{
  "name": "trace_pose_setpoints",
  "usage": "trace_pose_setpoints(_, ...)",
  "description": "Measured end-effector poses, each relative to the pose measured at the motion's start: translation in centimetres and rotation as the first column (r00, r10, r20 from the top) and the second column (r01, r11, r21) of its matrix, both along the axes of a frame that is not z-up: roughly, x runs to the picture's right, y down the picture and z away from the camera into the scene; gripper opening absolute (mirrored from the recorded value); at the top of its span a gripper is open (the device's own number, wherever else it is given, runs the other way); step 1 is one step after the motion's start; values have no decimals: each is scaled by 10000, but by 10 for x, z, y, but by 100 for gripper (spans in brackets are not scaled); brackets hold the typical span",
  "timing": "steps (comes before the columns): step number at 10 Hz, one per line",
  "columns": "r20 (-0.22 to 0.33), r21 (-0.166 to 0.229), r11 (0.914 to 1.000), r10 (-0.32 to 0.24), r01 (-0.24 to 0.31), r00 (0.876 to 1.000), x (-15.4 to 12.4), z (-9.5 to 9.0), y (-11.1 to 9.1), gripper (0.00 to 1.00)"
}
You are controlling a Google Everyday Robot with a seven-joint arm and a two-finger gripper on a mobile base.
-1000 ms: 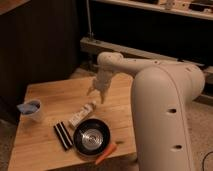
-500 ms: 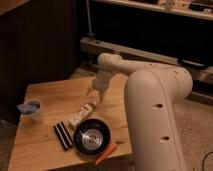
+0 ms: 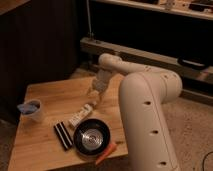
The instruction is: Stand the bottle upright
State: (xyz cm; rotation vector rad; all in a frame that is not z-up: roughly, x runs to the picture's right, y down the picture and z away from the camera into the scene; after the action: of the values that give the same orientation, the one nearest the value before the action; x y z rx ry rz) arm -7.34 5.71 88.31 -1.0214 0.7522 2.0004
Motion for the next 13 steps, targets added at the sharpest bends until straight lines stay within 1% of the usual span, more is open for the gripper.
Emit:
trace_pose_setpoints(2, 126, -172, 9998, -44, 46, 9999, -2, 5, 5, 65)
trace_pose_setpoints(6, 256, -312, 9995, -45, 53, 9997, 0, 10, 17, 65)
trace_pose_setpoints(11, 398, -517, 9986, -63, 84, 9992, -2, 15, 26, 65)
trace_pose_setpoints(12, 435, -530, 9985, -95, 118, 9990, -2, 15, 26, 63)
trace_pose_setpoints(13, 513, -531, 9984, -161, 188, 9986, -4, 16, 26, 58)
